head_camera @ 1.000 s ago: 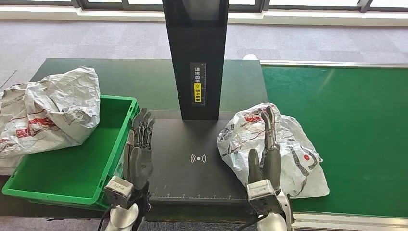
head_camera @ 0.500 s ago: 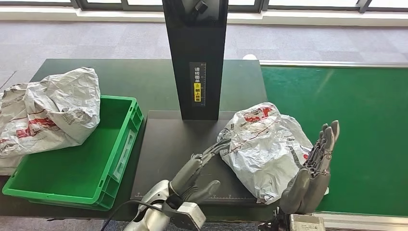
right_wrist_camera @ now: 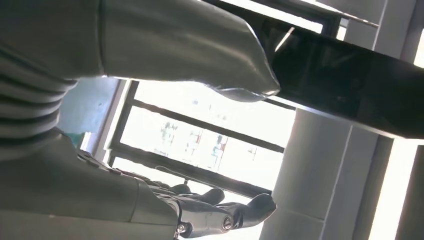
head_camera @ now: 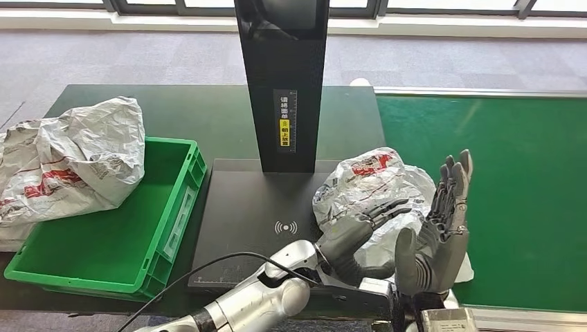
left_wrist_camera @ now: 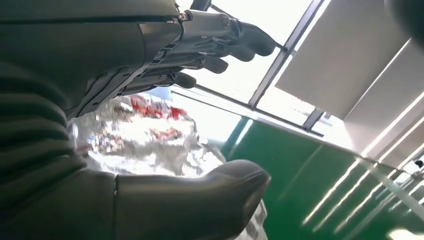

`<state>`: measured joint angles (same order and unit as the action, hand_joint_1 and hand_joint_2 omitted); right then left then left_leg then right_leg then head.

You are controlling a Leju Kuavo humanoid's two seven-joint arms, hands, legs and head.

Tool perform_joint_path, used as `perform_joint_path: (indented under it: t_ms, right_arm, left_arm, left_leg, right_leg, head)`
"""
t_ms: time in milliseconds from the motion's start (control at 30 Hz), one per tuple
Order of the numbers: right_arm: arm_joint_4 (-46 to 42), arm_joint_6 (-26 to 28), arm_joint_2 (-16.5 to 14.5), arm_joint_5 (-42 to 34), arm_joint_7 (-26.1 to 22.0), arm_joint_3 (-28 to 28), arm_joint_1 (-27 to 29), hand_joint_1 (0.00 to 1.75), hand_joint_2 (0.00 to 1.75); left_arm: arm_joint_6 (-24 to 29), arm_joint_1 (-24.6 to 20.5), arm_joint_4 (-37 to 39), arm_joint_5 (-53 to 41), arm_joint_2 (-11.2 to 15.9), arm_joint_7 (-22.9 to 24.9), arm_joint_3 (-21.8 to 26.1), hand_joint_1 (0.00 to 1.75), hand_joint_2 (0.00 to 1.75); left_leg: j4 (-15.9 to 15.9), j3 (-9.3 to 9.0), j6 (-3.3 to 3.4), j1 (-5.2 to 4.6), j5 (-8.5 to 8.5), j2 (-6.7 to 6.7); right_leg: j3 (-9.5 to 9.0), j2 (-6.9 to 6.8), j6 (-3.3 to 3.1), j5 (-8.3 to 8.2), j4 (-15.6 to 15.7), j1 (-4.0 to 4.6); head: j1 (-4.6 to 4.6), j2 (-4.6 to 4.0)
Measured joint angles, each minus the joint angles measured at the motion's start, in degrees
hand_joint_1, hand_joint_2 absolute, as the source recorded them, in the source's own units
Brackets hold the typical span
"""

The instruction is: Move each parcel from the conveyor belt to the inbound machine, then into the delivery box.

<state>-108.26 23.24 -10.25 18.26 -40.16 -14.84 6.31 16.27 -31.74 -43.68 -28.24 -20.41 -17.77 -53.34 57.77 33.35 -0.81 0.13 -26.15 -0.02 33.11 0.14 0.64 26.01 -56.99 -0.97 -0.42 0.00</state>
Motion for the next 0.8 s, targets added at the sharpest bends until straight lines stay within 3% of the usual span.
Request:
perform_joint_path:
  t_ms: [200,500,633,800]
  right_arm:
    - [-4.13,0.14,2.82,-1.32,-0.03,0.0,-0.73,0.0,1.75]
    - [-5.68,0.39,3.73,1.35,-0.02,-0.09,-1.19,0.0,1.75]
    - [-5.7,-0.78,3.28,2.52,-0.01,-0.31,-1.5,0.0,1.75]
    - [-5.68,-2.51,2.41,4.36,0.0,-0.77,-2.91,0.0,1.75]
  left_arm:
    - [1.07,-2.89,5.73,5.04,-0.16,1.8,-10.58,0.0,1.75]
    - [2.1,-3.74,8.33,8.86,-0.19,2.58,-15.27,0.0,1.75]
    - [5.03,-4.08,9.03,9.7,-0.2,6.81,-18.59,0.0,1.75]
    - [4.23,-3.87,10.23,4.53,-0.2,12.01,-23.87,0.0,1.75]
  left_leg:
    - [0.0,0.04,0.01,0.0,-0.02,-0.02]
    - [0.0,0.03,0.01,0.0,-0.01,-0.02]
    - [0.0,0.04,0.01,0.0,-0.01,-0.04]
    - [-0.01,0.04,0.01,0.0,-0.01,-0.04]
  right_leg:
    - [0.02,-0.01,0.0,0.01,0.0,0.0]
    - [0.0,-0.02,0.01,0.01,-0.01,0.0]
    - [-0.01,-0.03,0.01,0.01,-0.01,0.0]
    - [0.0,-0.04,0.01,0.01,-0.01,0.0]
  head:
    - [0.0,0.0]
    - [0.0,0.0]
    - [0.0,0.0]
    - [0.0,0.0]
